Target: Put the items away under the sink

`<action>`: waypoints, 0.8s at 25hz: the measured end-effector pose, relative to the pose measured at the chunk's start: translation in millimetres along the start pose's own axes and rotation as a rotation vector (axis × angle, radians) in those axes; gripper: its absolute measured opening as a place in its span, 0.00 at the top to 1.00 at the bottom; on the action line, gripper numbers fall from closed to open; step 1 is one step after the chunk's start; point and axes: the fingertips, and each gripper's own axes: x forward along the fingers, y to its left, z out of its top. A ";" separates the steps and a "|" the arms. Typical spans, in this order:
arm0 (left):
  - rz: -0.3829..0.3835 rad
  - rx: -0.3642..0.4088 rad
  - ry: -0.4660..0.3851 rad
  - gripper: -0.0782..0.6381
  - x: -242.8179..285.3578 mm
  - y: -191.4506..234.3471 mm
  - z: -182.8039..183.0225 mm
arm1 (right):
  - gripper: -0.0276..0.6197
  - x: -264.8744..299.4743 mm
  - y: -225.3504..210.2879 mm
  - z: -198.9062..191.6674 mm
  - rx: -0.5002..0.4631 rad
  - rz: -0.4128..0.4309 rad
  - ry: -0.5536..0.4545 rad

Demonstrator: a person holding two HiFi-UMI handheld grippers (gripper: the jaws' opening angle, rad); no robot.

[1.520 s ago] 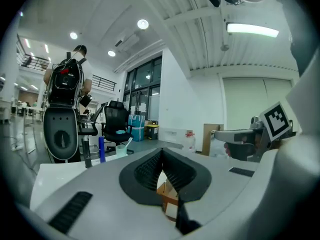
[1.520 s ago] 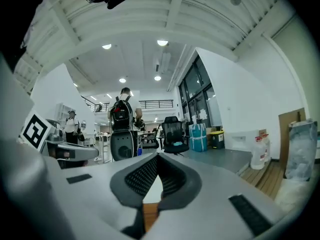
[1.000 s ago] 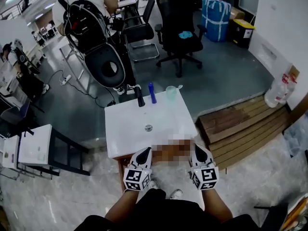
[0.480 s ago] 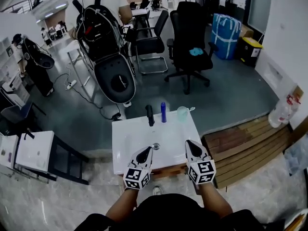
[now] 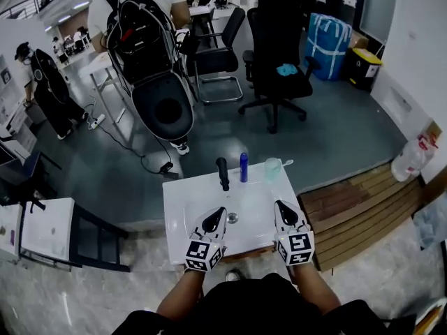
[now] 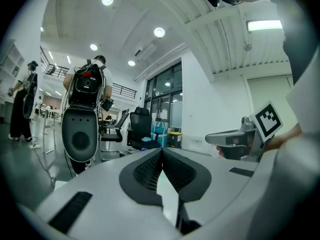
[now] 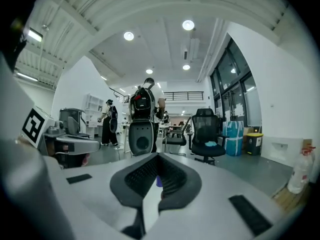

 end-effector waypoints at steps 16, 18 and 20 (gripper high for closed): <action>0.027 -0.038 0.094 0.86 64.3 3.8 -48.0 | 0.94 70.8 -47.2 -64.4 0.020 0.000 0.112; 0.050 -0.050 0.106 0.86 71.5 5.9 -56.3 | 0.94 81.7 -54.7 -74.9 0.006 0.002 0.127; 0.072 -0.058 0.119 0.86 76.0 7.3 -64.3 | 0.94 91.9 -61.3 -86.5 -0.011 0.007 0.145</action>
